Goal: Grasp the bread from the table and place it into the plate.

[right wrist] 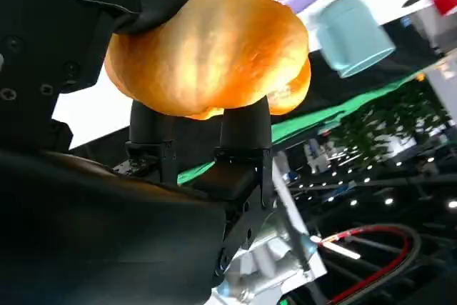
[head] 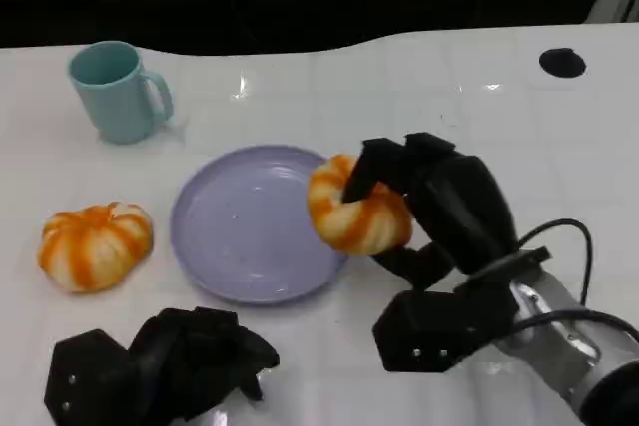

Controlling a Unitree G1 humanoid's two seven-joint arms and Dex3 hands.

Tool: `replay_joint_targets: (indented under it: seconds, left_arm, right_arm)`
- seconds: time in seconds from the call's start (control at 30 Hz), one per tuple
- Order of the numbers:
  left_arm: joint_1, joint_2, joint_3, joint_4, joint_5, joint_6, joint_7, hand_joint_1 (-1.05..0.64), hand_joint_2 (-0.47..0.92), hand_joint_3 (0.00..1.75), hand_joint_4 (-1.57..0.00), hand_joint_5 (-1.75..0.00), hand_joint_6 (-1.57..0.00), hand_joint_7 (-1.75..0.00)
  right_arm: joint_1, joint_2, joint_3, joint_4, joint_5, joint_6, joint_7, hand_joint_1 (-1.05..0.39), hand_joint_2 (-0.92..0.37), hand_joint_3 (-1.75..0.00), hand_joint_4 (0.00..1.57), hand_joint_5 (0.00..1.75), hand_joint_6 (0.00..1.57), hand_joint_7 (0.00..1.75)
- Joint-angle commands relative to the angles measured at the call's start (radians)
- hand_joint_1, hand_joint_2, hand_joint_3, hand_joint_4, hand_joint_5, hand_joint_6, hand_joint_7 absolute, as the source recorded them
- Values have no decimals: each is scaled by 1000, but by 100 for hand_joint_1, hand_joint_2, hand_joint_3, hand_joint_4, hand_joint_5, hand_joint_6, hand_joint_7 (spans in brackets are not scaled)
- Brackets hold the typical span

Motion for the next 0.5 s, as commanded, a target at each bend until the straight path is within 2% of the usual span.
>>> replay_joint_targets:
  seconds: [0.03, 0.2, 0.4, 0.5]
  left_arm:
    - [13, 12, 0, -2, 8, 5, 3, -105, 82, 0, -92, -148, -145, -49]
    - [11, 13, -2, 2, 7, 9, 1, -105, 82, 0, -92, -148, -145, -49]
    - [15, 11, -5, -3, 9, 13, 4, -105, 82, 0, -92, -148, -145, -50]
    - [19, 10, -6, -10, 4, 19, 2, -105, 82, 0, -91, -148, -145, -50]
  right_arm:
    - [-64, 52, 15, 84, 2, -15, -25, -6, -23, -140, 97, 175, 83, 161]
    - [-136, 110, 44, 212, -18, -40, -94, -7, -25, -141, 98, 175, 81, 164]
    - [-219, 181, 66, 376, -25, -11, -133, -9, -30, -134, 95, 175, 79, 165]
    - [-245, 200, 71, 428, -23, -12, -142, -11, -35, -127, 91, 175, 81, 155]
